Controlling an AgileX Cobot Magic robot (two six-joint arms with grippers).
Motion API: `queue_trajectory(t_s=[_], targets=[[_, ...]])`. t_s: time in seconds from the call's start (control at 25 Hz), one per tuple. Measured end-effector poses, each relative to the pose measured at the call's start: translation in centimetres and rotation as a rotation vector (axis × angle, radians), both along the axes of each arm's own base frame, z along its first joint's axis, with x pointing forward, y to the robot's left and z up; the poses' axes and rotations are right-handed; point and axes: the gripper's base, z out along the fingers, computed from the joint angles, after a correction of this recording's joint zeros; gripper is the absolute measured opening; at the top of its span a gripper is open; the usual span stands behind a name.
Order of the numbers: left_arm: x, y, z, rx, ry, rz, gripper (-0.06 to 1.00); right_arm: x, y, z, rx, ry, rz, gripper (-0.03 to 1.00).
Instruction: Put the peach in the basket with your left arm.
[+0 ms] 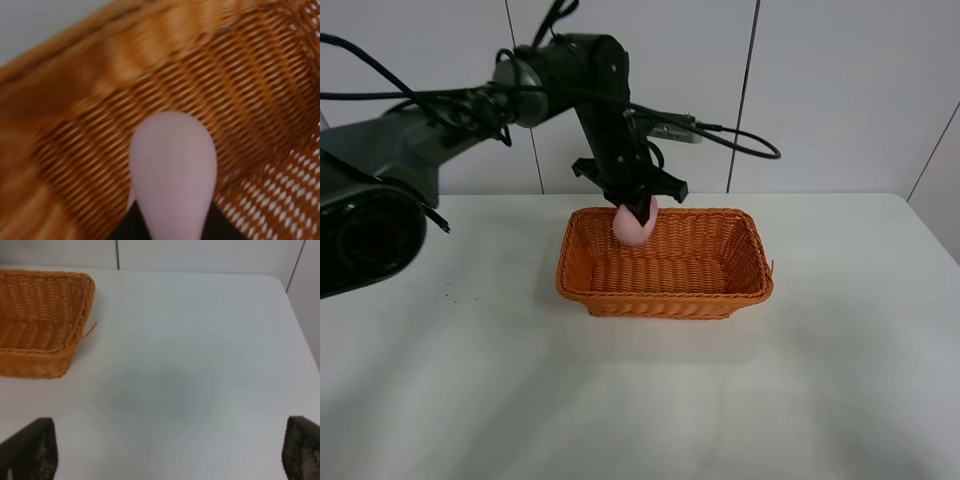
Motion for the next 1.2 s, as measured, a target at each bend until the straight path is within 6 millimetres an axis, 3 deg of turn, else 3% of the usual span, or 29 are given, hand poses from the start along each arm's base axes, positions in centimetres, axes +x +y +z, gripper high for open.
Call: queue_trajectory(t_s=[0.12,0.28,0.36,0.48,0.52,0.6,0.68,0.8,1.04,1.2], targets=[[0.0,-1.7,-2.7,0.005,-0.004,-0.040,0.08,0.0,0.0,0.0,0.000,0.000,0.000,0.69],[0.2,-2.4,-4.3,-0.004,-0.011,-0.051,0.14,0.0,0.0,0.0,0.000,0.000,0.000,0.69],[0.2,-2.4,-4.5,-0.005,-0.006,-0.050,0.30,0.0,0.0,0.0,0.000,0.000,0.000,0.69],[0.2,-2.4,-4.5,-0.006,0.002,-0.050,0.61,0.0,0.0,0.0,0.000,0.000,0.000,0.69],[0.2,-2.4,-4.5,-0.006,0.002,-0.050,0.61,0.0,0.0,0.0,0.000,0.000,0.000,0.69],[0.1,-2.4,-4.5,-0.002,0.009,-0.051,0.76,0.0,0.0,0.0,0.000,0.000,0.000,0.69],[0.0,-2.1,-4.4,0.011,0.028,-0.051,0.82,0.0,0.0,0.0,0.000,0.000,0.000,0.69],[-0.1,-1.2,-2.7,0.012,0.034,-0.043,0.84,0.0,0.0,0.0,0.000,0.000,0.000,0.69],[0.2,2.8,4.8,-0.033,-0.072,0.012,0.85,0.0,0.0,0.0,0.000,0.000,0.000,0.69],[2.1,6.9,6.2,-0.019,-0.112,0.100,0.85,0.0,0.0,0.0,0.000,0.000,0.000,0.69]])
